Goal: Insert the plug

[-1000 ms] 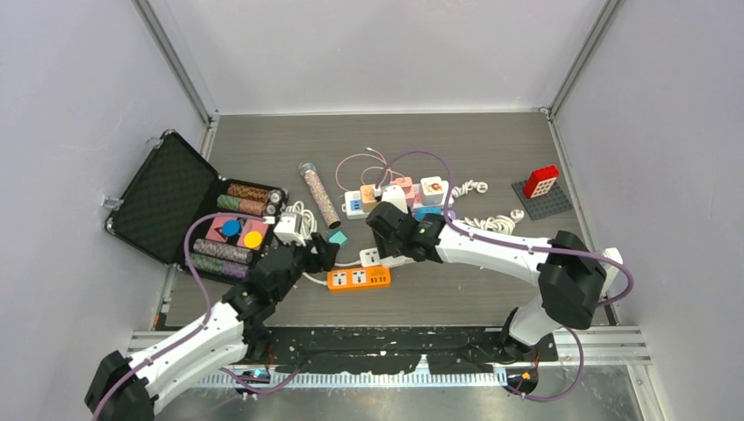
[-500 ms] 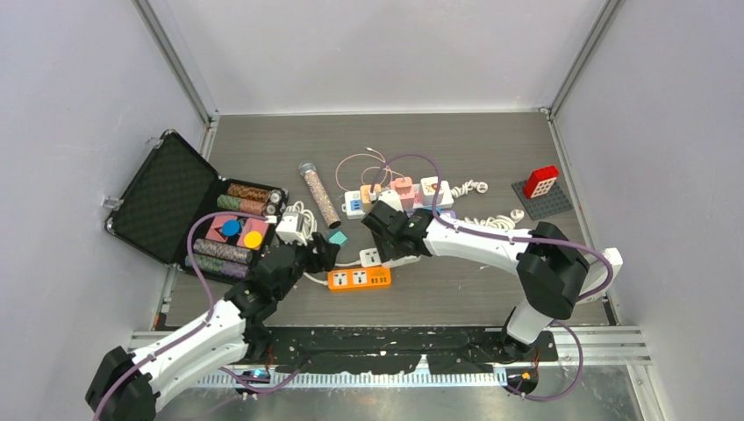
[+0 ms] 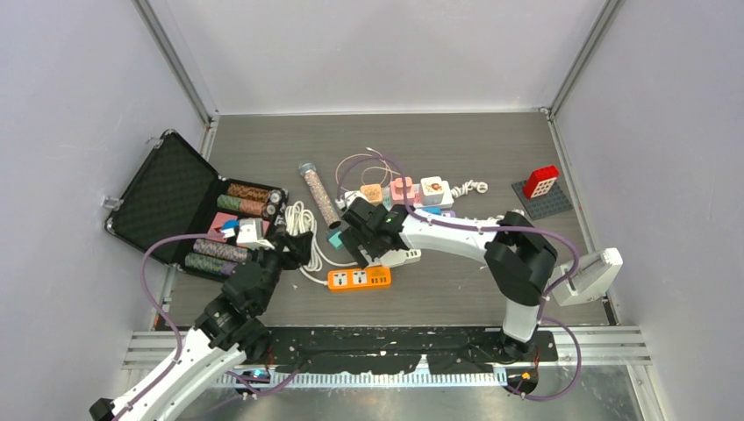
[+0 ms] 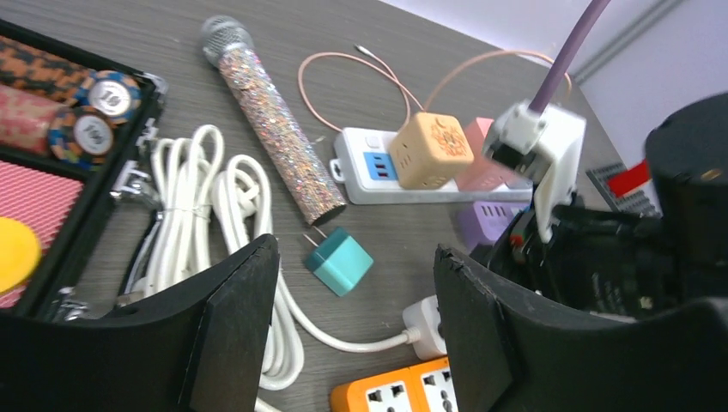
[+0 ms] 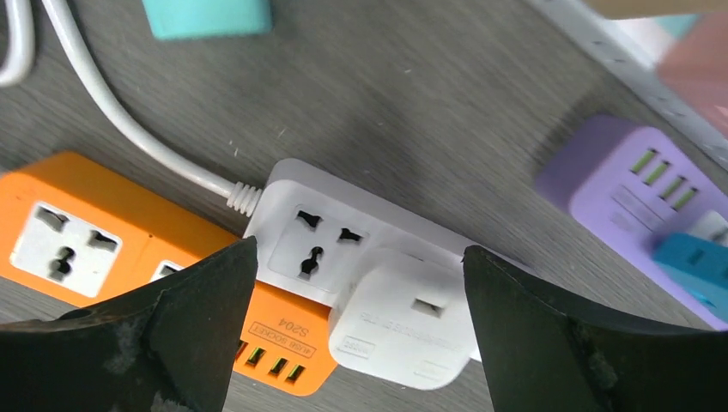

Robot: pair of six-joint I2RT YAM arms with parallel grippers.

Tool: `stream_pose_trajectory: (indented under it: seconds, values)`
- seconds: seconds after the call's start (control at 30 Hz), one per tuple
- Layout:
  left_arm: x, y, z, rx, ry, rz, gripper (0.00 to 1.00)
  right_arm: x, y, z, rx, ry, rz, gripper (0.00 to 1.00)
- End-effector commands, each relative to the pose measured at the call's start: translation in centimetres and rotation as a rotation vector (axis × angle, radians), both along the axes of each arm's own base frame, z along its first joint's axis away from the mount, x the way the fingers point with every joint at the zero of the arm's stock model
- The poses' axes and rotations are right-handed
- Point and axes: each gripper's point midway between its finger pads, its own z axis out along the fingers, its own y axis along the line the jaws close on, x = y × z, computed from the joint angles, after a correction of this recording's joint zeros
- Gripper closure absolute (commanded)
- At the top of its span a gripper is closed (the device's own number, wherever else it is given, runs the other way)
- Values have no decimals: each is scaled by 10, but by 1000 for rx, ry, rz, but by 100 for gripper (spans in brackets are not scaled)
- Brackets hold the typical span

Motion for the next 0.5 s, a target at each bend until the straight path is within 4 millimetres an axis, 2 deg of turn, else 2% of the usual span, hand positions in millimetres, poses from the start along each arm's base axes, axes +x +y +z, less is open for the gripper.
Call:
stream_pose_trajectory:
  seconds: [0.0,0.13,0.33,0.47]
  values:
    - [-1,31,8,5,-17,135,34,-3,25,0,20,15,178,7]
    - [-3,29,7,-16,-23,127,34,-3,19,-18,-32,31,188,11]
    - [0,20,2,-18,8,99,34,-1,7,-25,-53,30,164,13]
    - [2,16,2,-11,20,88,33,3,6,-27,-52,61,149,19]
